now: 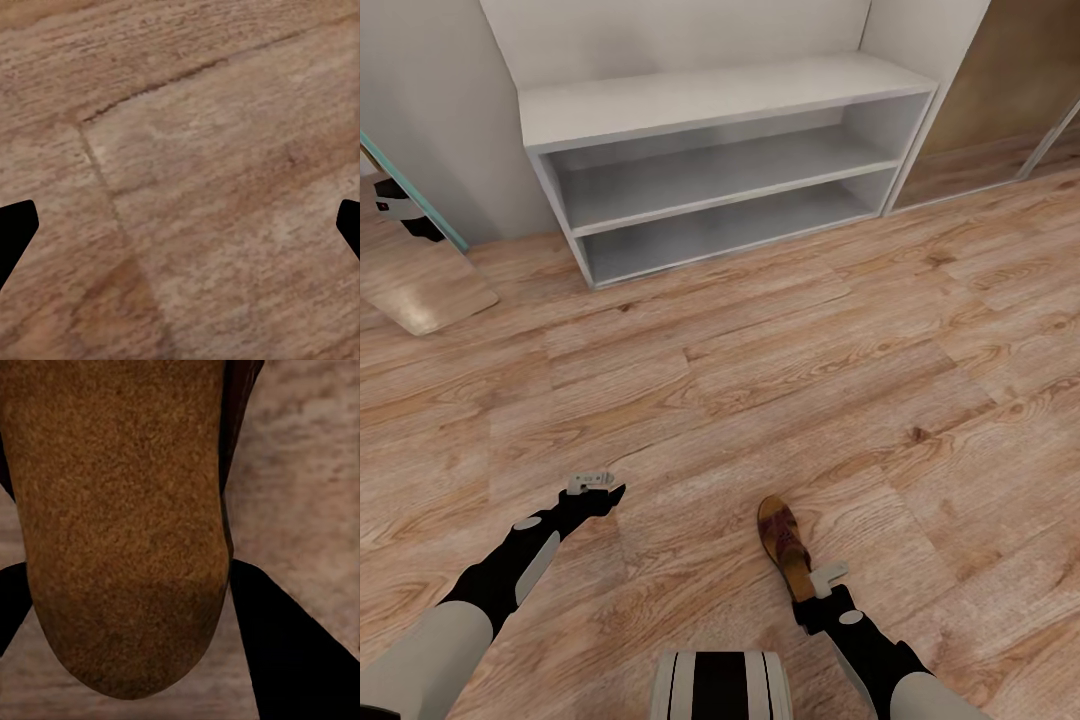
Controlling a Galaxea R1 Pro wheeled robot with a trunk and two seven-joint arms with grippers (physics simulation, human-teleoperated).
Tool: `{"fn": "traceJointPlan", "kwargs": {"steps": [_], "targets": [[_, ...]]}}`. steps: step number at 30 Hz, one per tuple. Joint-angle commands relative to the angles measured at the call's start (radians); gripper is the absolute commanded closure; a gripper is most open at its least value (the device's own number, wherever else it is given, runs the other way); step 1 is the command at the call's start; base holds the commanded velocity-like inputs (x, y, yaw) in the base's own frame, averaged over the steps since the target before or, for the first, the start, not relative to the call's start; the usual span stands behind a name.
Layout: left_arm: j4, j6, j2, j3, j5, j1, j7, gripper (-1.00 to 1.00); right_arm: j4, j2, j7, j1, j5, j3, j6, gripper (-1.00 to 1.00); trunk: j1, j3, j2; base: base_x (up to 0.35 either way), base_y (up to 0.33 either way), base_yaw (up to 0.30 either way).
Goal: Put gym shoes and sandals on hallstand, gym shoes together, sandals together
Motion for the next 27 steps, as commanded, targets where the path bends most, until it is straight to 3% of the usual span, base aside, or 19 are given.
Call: {"fn": "traceJointPlan", "kwargs": {"steps": [1,27], "targets": [[-0.001,0.006,0.001,-0.004,0.011,0.0,0.0,-1.0,-0.001,0.0,0.002,0.0,0.001,0.005,0.005,1.0,0.0,-0.001,0.0,0.0,0.0,0.0],[-0.004,0.007,0.002,-0.001,0.009,-0.001,0.0,-1.0,-0.001,0.0,0.001,0.0,0.001,0.005,0.005,1.0,-0.001,0.003,0.0,0.0,0.0,0.0]]}}
